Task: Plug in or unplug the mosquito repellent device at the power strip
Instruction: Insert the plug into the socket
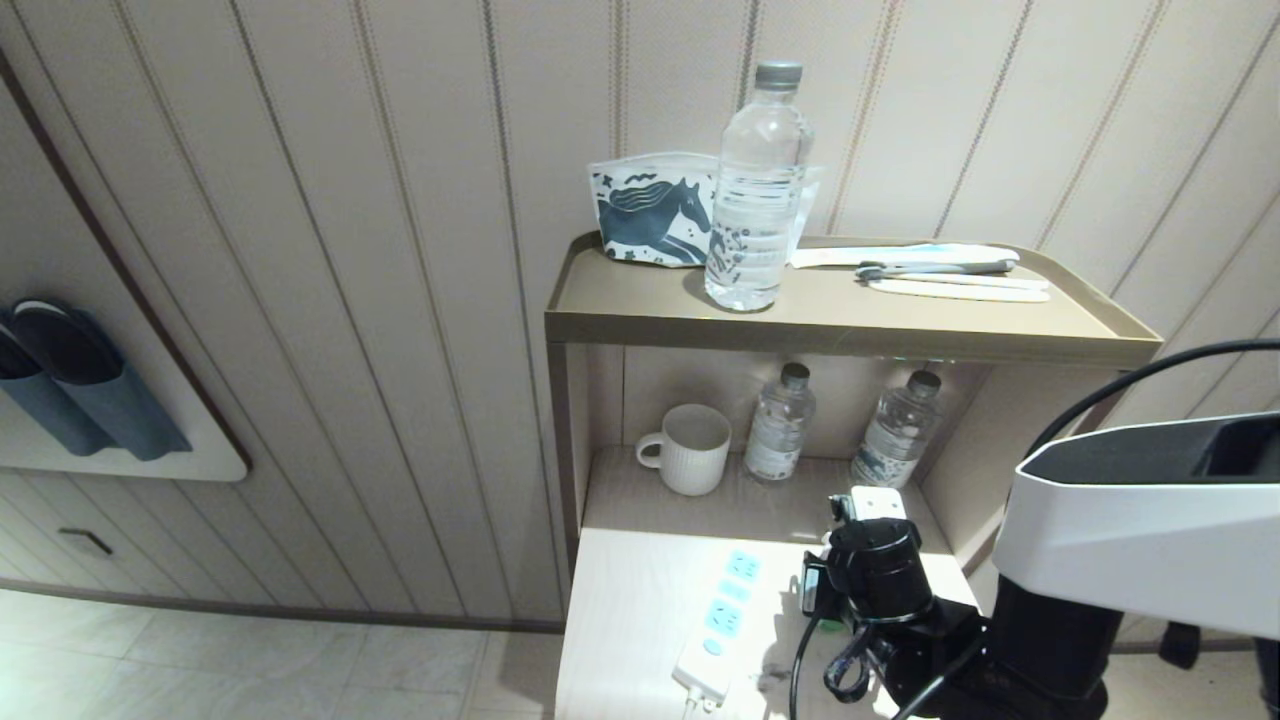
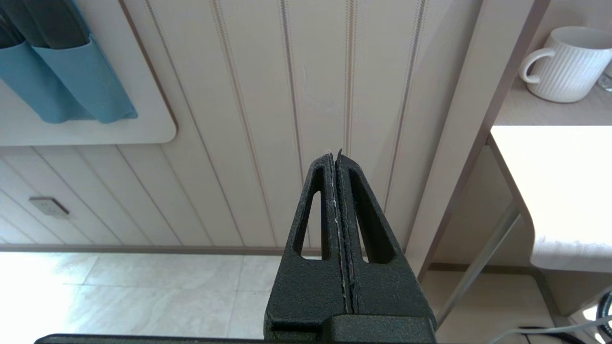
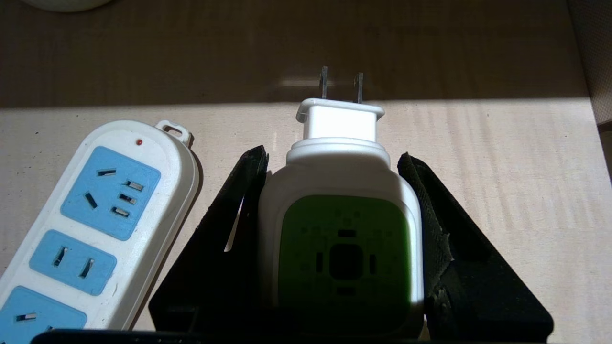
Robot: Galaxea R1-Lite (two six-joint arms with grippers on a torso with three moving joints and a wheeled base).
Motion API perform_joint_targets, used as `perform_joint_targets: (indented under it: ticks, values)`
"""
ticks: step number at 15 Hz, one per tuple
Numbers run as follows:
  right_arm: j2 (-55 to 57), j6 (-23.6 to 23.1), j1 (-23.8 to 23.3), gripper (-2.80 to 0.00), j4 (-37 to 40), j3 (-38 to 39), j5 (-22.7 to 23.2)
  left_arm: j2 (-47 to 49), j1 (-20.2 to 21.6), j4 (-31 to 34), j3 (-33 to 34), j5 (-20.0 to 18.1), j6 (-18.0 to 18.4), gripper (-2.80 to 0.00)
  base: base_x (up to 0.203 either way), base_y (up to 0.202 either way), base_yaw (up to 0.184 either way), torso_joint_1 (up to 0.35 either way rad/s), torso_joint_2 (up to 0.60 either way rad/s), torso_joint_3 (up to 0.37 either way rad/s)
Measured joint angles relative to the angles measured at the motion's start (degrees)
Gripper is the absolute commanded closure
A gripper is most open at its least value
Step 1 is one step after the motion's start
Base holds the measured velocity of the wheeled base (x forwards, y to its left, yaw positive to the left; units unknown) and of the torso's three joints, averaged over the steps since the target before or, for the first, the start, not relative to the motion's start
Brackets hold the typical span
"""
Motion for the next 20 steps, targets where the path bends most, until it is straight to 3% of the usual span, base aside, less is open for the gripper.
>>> perform_joint_targets:
  ticks: [20]
  values:
    - [0.3, -0.3, 1.1, 0.0, 1.1, 0.2, -0.3, 0.0, 0.0, 0.0, 0.0, 0.0, 0.0, 0.0, 0.0, 0.0, 0.0, 0.0, 0.0, 0.0]
